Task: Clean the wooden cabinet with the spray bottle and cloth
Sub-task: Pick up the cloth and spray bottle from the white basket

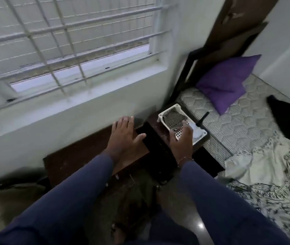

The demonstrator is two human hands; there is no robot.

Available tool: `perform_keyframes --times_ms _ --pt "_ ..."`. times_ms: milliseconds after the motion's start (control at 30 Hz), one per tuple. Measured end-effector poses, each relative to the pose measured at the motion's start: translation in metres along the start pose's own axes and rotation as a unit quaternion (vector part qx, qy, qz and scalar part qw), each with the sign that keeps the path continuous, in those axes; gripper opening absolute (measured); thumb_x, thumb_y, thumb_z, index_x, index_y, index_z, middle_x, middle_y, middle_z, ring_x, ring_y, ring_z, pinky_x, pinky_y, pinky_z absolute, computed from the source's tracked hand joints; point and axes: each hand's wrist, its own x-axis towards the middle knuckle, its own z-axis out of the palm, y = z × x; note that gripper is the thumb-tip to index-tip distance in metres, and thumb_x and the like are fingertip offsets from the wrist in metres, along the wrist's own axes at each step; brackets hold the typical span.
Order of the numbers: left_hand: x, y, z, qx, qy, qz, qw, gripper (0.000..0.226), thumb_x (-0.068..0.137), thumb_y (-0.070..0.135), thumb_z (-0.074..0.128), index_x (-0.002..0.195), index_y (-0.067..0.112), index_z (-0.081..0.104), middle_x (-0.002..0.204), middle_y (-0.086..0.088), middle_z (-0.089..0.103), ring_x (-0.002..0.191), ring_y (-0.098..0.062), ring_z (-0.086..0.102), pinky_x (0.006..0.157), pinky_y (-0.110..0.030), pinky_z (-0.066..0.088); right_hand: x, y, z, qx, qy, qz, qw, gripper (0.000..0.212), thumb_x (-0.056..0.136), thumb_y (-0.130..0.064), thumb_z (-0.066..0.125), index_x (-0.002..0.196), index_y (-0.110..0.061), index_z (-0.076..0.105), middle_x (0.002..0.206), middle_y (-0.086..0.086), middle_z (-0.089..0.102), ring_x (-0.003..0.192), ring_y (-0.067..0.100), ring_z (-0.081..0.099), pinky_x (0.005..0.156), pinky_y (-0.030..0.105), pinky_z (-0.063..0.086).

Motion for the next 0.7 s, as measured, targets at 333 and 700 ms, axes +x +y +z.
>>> perform_keyframes --times_ms 333,700 --pt "0.133 0.11 0.088 -0.082 -0.104 0.029 0.991 0.049 0.089 0.029 0.06 0.132 0.01 0.051 0.126 -0.011 0.052 0.118 -0.031 0.051 0.098 -0.042 0.044 0.101 0.124 -0.021 0.11 0.015 0.263 0.958 0.1 0.074 -0.012 0.082 0.152 -0.013 0.018 0.144 0.013 0.034 0.132 0.025 0.041 0.091 0.03 0.051" --pt "0.272 0.154 0.234 -0.136 -0.17 -0.02 0.976 0.034 0.092 0.027 0.058 0.116 0.003 0.057 0.122 -0.015 0.055 0.114 -0.03 0.053 0.092 -0.037 0.044 0.175 0.235 0.032 0.092 -0.006 0.207 0.974 0.086 0.071 -0.04 0.082 0.141 -0.014 0.038 0.134 0.008 0.051 0.122 0.018 0.052 0.104 0.041 0.045"
